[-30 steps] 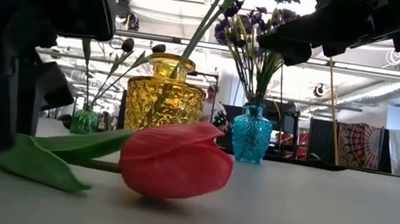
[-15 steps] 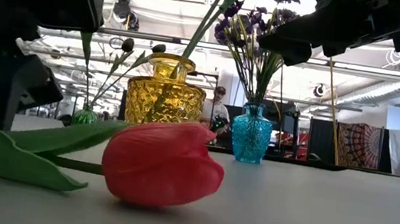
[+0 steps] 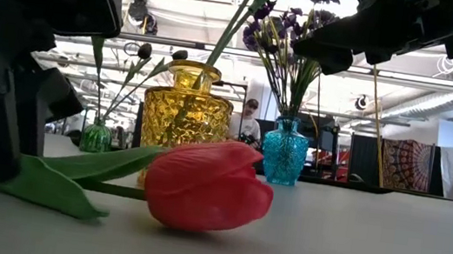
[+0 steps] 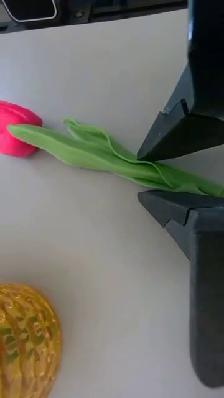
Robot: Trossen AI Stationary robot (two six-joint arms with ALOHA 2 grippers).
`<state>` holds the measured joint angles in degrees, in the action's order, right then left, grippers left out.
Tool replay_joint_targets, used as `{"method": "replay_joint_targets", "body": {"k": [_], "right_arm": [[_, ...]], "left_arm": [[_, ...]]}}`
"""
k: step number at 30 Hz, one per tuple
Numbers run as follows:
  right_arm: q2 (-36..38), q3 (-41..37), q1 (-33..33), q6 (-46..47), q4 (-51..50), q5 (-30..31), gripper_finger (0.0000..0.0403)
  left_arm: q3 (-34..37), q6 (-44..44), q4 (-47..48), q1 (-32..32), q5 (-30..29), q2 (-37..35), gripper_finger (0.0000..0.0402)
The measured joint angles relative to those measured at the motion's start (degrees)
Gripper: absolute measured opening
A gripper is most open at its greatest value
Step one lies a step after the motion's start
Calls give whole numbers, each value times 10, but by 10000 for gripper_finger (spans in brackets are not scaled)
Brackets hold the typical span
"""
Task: Sort flowers into vase by color
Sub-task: Put the pink flower into the yellow vase
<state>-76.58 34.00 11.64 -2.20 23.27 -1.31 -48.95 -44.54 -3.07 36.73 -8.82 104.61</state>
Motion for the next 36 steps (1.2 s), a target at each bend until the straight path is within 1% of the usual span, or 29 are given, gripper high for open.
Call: {"method": "replay_joint_targets", "body": {"k": [7, 9, 11, 15, 16, 24, 28, 30, 36], "right_arm": [[0, 0, 0, 0, 0, 0, 196], [0, 0, 0, 0, 0, 0, 196], [0, 0, 0, 0, 0, 0, 196], [0, 0, 0, 0, 0, 0, 196], [0, 0, 0, 0, 0, 0, 196], [0, 0, 0, 0, 0, 0, 196], [0, 0, 0, 0, 0, 0, 196], [0, 0, 0, 0, 0, 0, 196], [0, 0, 0, 0, 0, 0, 196]], "left_arm": [[0, 6, -3, 1, 0, 2, 99], [0, 15, -3, 2, 0, 2, 91], [1, 24, -3, 2, 0, 2, 72], [1, 51, -9, 2, 2, 3, 19], [2, 59, -10, 2, 4, 3, 13], [1, 109, -28, 2, 4, 4, 8], [-8, 142, -24, 2, 5, -8, 5], [-16, 164, -29, 2, -4, -22, 5], [-25, 229, -31, 2, -60, -68, 7]]}}
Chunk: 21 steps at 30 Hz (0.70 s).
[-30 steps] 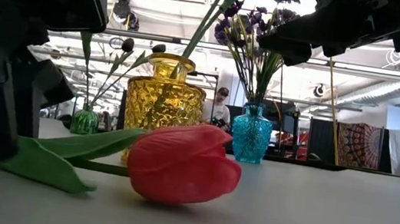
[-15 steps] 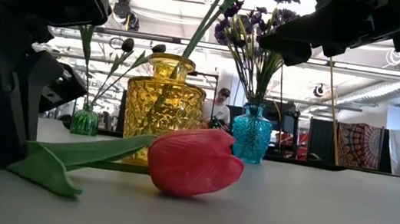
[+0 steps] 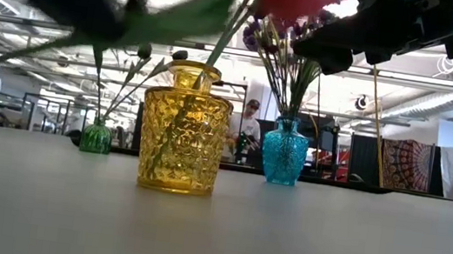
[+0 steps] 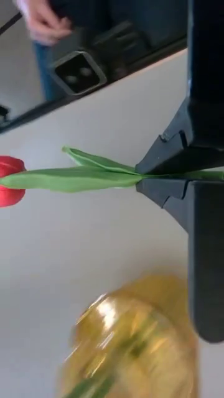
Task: Sort flowers into vase by color
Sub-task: Put the pink flower into the yellow vase
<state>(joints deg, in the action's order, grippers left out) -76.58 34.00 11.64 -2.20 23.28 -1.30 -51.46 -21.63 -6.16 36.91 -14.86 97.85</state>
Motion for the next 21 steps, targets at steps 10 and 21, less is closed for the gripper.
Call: {"method": "replay_joint_targets", "body": {"k": [10, 21], "right_arm": [[0, 0, 0, 0, 0, 0, 196], [0, 0, 0, 0, 0, 0, 196]], "left_arm": [[-1, 120, 5, 6, -89, -89, 13], [-1, 176, 5, 7, -241, -172, 14]]}}
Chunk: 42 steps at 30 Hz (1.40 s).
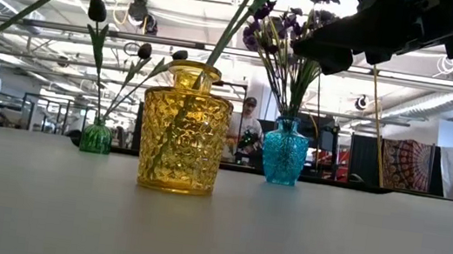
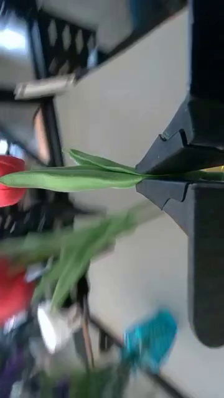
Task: Sort flowers into vase by color
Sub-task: Put the pink flower into the yellow vase
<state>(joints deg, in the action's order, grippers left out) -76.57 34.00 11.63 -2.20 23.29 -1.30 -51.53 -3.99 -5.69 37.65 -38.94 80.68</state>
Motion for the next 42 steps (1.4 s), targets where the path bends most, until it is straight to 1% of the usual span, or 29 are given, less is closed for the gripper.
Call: {"method": "replay_joint_targets", "body": {"k": [9, 12, 14, 19, 22, 26, 29, 32, 37, 39, 42], "right_arm": [[0, 0, 0, 0, 0, 0, 196], [0, 0, 0, 0, 0, 0, 196], [0, 0, 0, 0, 0, 0, 196], [0, 0, 0, 0, 0, 0, 196], [0, 0, 0, 0, 0, 0, 196], [0, 0, 0, 0, 0, 0, 196], [0, 0, 0, 0, 0, 0, 196], [0, 0, 0, 0, 0, 0, 196], [0, 0, 0, 0, 0, 0, 196], [0, 0, 0, 0, 0, 0, 196], [0, 0, 0, 0, 0, 0, 196]], "left_arm": [[0, 5, 10, 0, -182, -49, 14], [1, 15, 31, 4, -231, -70, 14], [7, 14, 47, 10, -250, -88, 14], [22, 13, 101, 43, -266, -151, 15], [24, -13, 181, 71, -273, -195, 15], [24, -81, 301, 102, -276, -259, 15], [24, -127, 380, 115, -277, -299, 15], [24, -151, 442, 124, -278, -327, 15], [24, -153, 495, 127, -292, -350, 15], [29, -164, 502, 127, -297, -355, 15], [65, -196, 494, 128, -316, -367, 15]]}}
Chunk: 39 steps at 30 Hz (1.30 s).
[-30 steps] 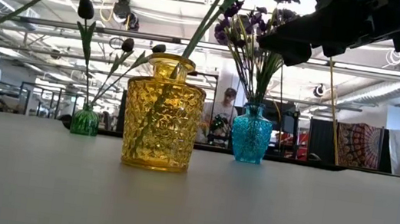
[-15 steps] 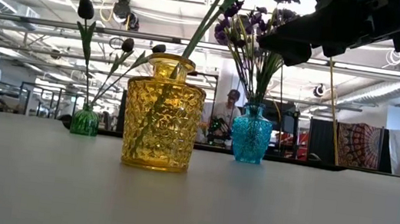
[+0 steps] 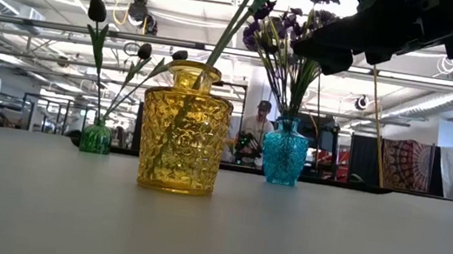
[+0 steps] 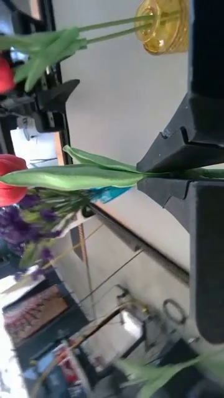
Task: Sort flowers into vase by color
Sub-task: Put the pink flower into the yellow vase
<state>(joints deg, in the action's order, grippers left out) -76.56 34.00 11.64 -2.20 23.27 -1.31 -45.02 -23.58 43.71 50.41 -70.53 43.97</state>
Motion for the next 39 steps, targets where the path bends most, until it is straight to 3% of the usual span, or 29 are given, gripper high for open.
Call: {"method": "replay_joint_targets", "body": {"k": [3, 6, 17, 25, 39], "right_arm": [[0, 0, 0, 0, 0, 0, 196], [0, 0, 0, 0, 0, 0, 196], [0, 0, 0, 0, 0, 0, 196], [0, 0, 0, 0, 0, 0, 196], [0, 0, 0, 0, 0, 0, 196]], "left_arm": [[56, -58, -36, 0, -2, -7, 15], [117, -59, -125, 0, 4, -5, 15], [256, 150, -541, 0, 39, -1, 15], [336, 264, -819, -18, 128, 34, 15], [344, 389, -1080, -78, 350, 135, 15]]}}
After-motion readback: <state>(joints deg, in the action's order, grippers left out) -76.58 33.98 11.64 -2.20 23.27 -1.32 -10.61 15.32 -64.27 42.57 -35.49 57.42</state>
